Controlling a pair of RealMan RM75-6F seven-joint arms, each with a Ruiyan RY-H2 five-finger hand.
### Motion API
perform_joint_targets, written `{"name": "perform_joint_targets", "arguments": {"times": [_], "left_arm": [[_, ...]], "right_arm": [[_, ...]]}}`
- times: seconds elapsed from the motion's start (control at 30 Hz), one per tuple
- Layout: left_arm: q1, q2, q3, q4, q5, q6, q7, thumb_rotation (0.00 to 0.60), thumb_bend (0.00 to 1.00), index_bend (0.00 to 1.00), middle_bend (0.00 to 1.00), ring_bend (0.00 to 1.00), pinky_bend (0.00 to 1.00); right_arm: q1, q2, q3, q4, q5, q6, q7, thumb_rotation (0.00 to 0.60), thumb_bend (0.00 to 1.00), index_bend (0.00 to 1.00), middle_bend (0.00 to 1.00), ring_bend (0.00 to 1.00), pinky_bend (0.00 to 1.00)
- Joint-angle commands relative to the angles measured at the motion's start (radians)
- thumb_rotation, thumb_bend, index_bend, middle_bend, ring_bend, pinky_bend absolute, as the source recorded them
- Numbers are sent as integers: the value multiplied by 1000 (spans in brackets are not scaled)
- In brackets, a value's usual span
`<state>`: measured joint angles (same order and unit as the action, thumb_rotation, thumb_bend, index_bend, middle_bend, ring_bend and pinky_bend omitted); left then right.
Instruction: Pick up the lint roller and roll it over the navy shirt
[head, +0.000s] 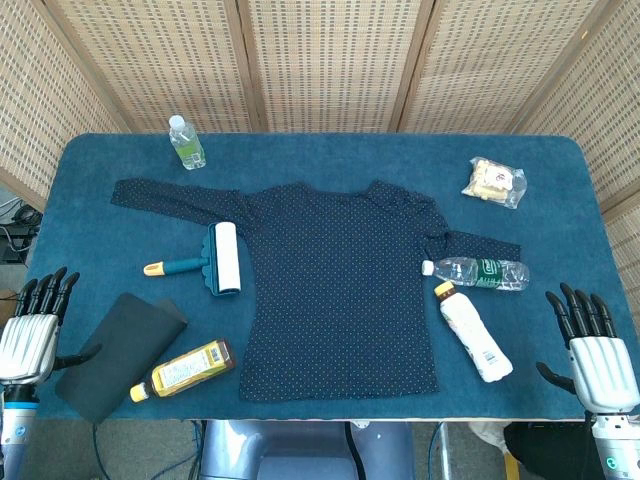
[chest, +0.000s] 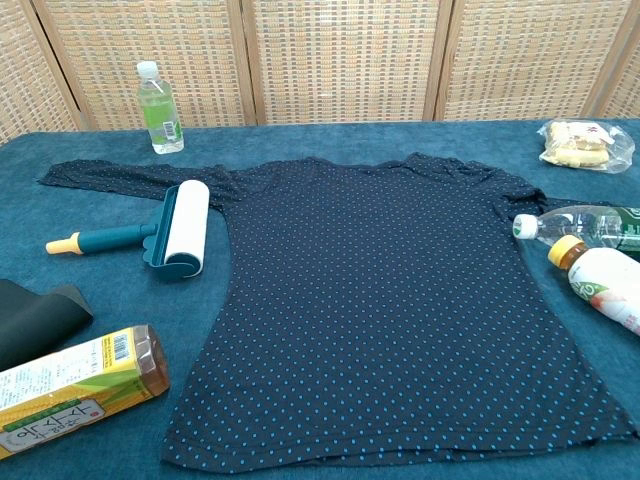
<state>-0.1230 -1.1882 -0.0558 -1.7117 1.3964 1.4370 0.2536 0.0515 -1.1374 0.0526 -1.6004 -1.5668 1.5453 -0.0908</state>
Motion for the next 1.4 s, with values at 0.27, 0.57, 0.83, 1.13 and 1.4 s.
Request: {"name": "perform_joint_targets", "arguments": {"times": [0.27, 0.57, 0.83, 1.13, 1.4], "left_arm": [[1, 5, -4, 3, -11, -2, -13, 600, 130, 0, 0, 0, 0], [-2, 8, -5, 5, -13, -8, -23, 600, 131, 0, 0, 0, 0], [-1, 11, -3, -3, -12, -6, -21, 600, 131, 0, 0, 0, 0], [-3, 7, 1, -4, -11, -12, -11, 600, 138, 0, 0, 0, 51], [-34, -34, -41, 34, -38, -27, -17, 600, 181, 3, 412, 402, 507]], "right_arm": [[0, -3, -5, 1, -6, -1, -4, 600, 92, 0, 0, 0, 0], [1, -7, -4, -1, -6, -3, -10, 600, 93, 0, 0, 0, 0], [-2, -2, -1, -2, -3, 4, -3, 600, 92, 0, 0, 0, 0], [-4, 0, -3, -5, -9, 8, -5, 600, 92, 0, 0, 0, 0], [-4, 3, 6, -2, 5, 9, 9, 600, 92, 0, 0, 0, 0]]}}
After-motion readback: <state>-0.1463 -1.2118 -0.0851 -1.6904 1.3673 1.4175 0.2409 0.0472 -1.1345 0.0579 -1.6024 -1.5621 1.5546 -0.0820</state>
